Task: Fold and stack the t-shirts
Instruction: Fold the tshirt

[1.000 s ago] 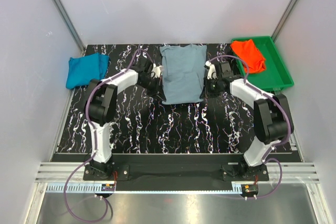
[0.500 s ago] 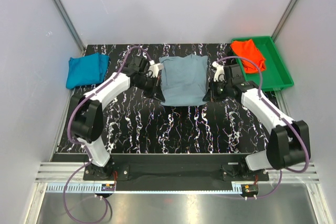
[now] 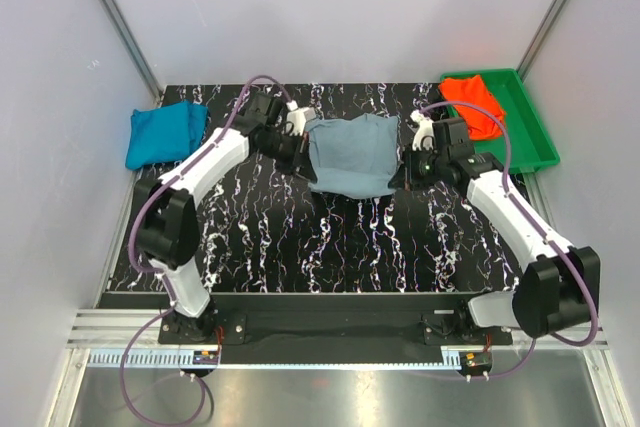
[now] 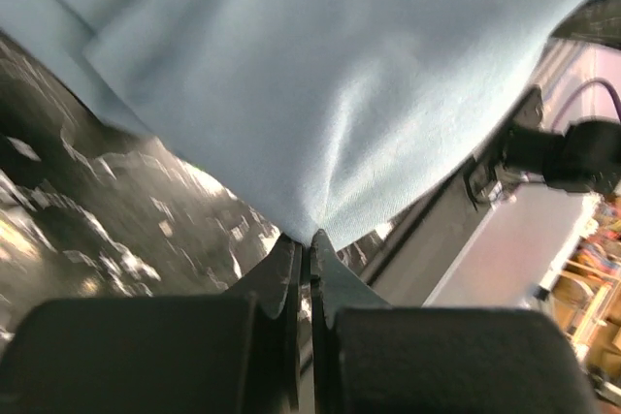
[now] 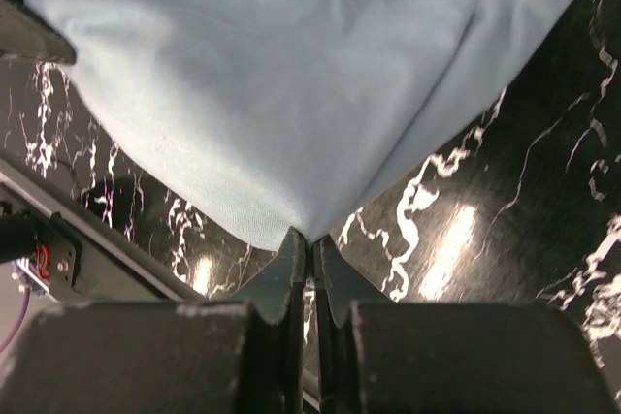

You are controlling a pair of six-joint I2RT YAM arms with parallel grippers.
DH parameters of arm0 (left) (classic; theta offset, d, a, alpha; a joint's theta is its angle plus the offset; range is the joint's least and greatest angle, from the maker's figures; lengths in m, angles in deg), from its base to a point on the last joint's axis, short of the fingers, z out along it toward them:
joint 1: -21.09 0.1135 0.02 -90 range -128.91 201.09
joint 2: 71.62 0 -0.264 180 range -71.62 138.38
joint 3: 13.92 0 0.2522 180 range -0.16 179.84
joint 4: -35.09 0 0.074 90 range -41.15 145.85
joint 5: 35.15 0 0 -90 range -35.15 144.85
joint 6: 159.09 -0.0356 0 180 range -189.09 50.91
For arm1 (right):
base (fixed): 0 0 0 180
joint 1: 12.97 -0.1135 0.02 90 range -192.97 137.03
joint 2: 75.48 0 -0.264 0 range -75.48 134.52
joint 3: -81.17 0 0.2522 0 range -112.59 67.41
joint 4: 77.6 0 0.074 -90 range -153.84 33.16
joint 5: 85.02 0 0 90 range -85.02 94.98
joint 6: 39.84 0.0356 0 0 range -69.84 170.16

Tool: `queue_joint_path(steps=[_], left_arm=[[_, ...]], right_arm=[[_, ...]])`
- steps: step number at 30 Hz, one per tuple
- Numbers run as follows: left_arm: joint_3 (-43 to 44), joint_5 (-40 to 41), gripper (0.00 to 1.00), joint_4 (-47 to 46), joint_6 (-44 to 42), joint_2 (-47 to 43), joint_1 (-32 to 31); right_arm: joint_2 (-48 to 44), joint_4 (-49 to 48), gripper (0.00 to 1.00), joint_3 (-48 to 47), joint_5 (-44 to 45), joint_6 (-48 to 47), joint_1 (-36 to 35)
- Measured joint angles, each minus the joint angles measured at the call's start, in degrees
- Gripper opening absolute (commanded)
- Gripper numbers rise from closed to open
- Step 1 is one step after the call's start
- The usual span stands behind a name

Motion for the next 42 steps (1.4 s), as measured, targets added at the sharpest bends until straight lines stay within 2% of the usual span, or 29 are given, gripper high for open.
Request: queue_joint_path(steps=[11,24,27,32,33,38,42], left_arm=[[18.5,2.3,0.00,1.1,-3.2,15.5,1.5],[38.1,4.3,0.00,0.7,-5.2,28.5,5.0],[40.4,4.7,0.06,-0.2,-5.2,31.2,5.7],[45.5,6.0,0.08,-3.1,-4.8,37.6,6.1],[46.8,6.4,0.09,-3.8,-4.7,39.1,6.1],[51.3,10.3,0.32,-7.9,-4.4,45.1,6.2],[52.2,13.0,0.45,-10.7,-4.5,46.2,6.3]], right_arm=[[13.1,-4.1,0.00,-12.2,3.1,-1.5,1.3],[28.3,-9.7,0.00,-23.9,6.2,-3.4,3.3],[33.0,-10.7,0.00,-27.8,6.6,-3.6,3.3],[41.4,-12.8,0.00,-34.5,7.8,-4.1,3.5],[43.0,-12.9,0.00,-35.8,8.0,-4.1,3.5],[49.6,-13.7,0.00,-40.7,9.5,-4.5,3.8],[52.9,-13.8,0.00,-43.4,10.6,-4.5,3.9]])
